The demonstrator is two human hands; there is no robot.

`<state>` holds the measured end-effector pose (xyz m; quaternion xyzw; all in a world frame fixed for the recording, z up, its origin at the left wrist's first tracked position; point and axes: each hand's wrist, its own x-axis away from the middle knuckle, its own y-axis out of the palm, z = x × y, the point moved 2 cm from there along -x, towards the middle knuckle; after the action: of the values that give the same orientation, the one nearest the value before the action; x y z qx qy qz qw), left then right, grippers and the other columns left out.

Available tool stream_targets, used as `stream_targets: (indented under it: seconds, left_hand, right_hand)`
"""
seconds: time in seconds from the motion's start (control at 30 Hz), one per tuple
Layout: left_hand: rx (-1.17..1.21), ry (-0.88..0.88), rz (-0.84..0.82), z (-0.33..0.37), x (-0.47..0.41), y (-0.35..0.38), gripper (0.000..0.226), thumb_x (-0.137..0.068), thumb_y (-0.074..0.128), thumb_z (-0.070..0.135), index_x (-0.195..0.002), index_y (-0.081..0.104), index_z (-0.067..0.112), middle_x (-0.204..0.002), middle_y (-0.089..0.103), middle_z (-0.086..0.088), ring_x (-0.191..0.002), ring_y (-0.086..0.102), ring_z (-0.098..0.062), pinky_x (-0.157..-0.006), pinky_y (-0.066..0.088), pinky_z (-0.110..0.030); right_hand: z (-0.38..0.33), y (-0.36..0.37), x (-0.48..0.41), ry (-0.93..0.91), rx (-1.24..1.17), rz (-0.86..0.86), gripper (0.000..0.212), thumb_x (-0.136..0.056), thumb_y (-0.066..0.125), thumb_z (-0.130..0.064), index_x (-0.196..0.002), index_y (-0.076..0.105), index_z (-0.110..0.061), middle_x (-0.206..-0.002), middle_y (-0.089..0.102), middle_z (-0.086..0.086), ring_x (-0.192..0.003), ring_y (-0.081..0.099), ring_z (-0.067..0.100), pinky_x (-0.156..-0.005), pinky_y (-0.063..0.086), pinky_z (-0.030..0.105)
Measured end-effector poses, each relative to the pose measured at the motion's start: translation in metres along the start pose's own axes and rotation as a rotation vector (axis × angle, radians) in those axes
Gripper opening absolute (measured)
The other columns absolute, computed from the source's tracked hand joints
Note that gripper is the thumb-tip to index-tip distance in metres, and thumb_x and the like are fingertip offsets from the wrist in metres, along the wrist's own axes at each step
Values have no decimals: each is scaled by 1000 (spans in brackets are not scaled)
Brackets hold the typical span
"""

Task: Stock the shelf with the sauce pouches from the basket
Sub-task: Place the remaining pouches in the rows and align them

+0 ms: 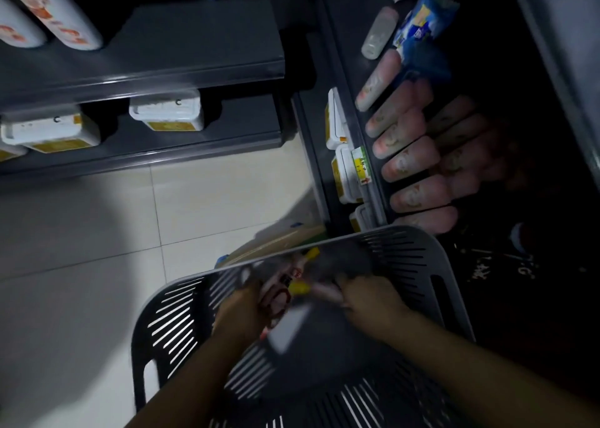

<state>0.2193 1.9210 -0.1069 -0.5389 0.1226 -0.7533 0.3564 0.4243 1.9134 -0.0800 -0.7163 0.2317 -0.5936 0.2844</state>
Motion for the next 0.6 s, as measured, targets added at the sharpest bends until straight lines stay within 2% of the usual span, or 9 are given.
stream_targets:
  seconds: [0.1, 0.17, 0.23, 0.3, 0.33, 0.37, 0.43, 0.5, 0.6]
  left_hand:
    - [212, -135, -53, -19, 13, 6, 62, -65, 58, 29, -127, 54, 25, -104, 72, -9, -97, 67, -28, -73, 51, -31]
    - [316, -219, -64, -32, 19, 15, 61, -58, 61, 26, -119, 60, 25, -96, 74, -7, -90, 69, -26, -67, 50, -27]
    - [408, -281, -84, -37, 21, 23, 53, -55, 66, 23, -108, 65, 22, -91, 75, -5, -86, 70, -24, -70, 54, -29]
    - [510, -338, -121, -38, 22, 33, 49, -46, 67, 26, -94, 66, 19, -84, 73, -2, -84, 70, -23, -74, 56, -32]
    - [565, -359, -133, -40, 21, 39, 46, -42, 68, 27, -87, 66, 19, -82, 72, -1, -84, 69, -23, -76, 57, -34]
    - [605, -381, -137, -43, 19, 44, 49, -36, 69, 28, -84, 65, 20, -83, 72, -3, -85, 69, -25, -79, 57, -37]
    - [665, -403, -147, -44, 17, 50, 64, -28, 69, 30, -90, 67, 16, -88, 74, -9, -86, 70, -28, -81, 57, -43]
    - [698, -399, -148, -43, 17, 51, 60, -35, 69, 24, -94, 67, 13, -85, 74, -9, -82, 70, -26, -76, 57, -37]
    - [719, -384, -95, -39, 19, 49, 25, -60, 78, 9, -81, 67, 16, -62, 69, 8, -68, 70, -12, -58, 53, -20]
  right_hand:
    - [2, 11, 11, 412, -458, 100, 52, -85, 59, -30, -126, 40, -5, -112, 65, 15, -101, 64, 32, -78, 53, 35]
    - [-11, 22, 14, 543, -556, 114, 56, -84, 60, -27, -130, 36, -6, -115, 64, 16, -104, 62, 32, -79, 50, 35]
    - [-31, 36, 11, 458, -681, 40, 59, -84, 58, -23, -136, 33, -11, -121, 60, 8, -108, 60, 27, -85, 47, 29]
    - [-53, 45, 9, 291, -739, -76, 47, -85, 56, -20, -130, 44, -18, -112, 60, -2, -104, 58, 19, -83, 42, 22]
    - [-58, 46, 8, 265, -738, -13, 38, -84, 56, -19, -121, 51, -20, -110, 62, -2, -103, 58, 19, -82, 43, 23]
    - [-57, 45, 5, 310, -753, 128, 32, -82, 57, -16, -114, 54, -20, -109, 63, 1, -104, 59, 21, -86, 46, 27]
    - [-43, 45, 1, 525, -799, 380, 41, -77, 62, -11, -118, 55, -14, -120, 58, 9, -114, 54, 29, -96, 44, 36]
    - [-28, 47, 2, 715, -778, 293, 60, -77, 67, -17, -131, 45, -8, -135, 46, 15, -126, 43, 31, -102, 36, 35]
    - [-19, 60, 4, 835, -994, 48, 73, -74, 74, -23, -136, 39, -7, -137, 47, 15, -124, 48, 31, -92, 42, 30]
